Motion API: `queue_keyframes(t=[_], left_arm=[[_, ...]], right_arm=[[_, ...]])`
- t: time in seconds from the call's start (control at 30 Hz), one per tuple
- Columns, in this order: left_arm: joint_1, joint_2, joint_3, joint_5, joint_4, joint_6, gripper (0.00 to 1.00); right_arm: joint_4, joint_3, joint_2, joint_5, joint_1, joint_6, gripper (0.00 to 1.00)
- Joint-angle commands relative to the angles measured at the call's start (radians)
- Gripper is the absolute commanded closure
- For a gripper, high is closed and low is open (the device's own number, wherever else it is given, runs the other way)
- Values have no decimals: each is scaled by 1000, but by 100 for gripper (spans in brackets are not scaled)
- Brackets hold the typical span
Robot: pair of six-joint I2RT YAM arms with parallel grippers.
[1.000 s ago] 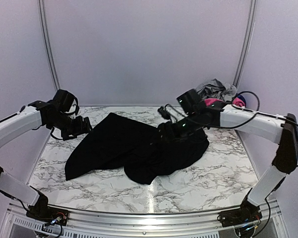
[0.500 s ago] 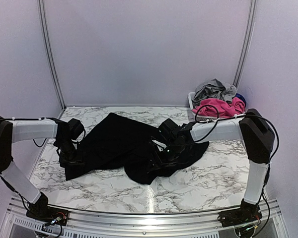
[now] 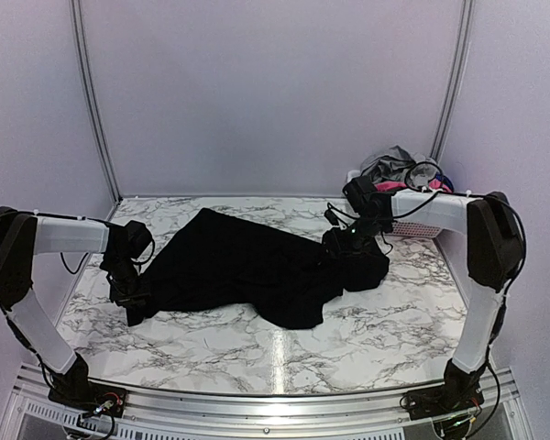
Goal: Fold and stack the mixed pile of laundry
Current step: Pick up the crumpled T-shirt from the center of the board.
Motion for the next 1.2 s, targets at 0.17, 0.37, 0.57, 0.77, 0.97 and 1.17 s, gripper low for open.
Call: queue_keyframes(t=[0.17, 0.37, 0.57, 0.77, 0.97, 1.17], left_arm=[[14, 42, 11, -14, 29, 5, 89], [13, 46, 13, -11, 32, 7, 91], [13, 40, 17, -12, 32, 11, 91], [13, 41, 20, -15, 32, 6, 91], [14, 43, 24, -21, 33, 2, 90], [16, 40, 26, -31, 34, -4, 86]], right_arm=[[85, 99, -66, -183, 166, 188, 40], [147, 97, 30, -176, 244, 289, 46], [151, 122, 99, -135, 249, 305, 47], [167, 135, 148, -116, 251, 310, 47], [192, 169, 190, -143, 255, 321, 58], [202, 179, 209, -149, 255, 326, 73]])
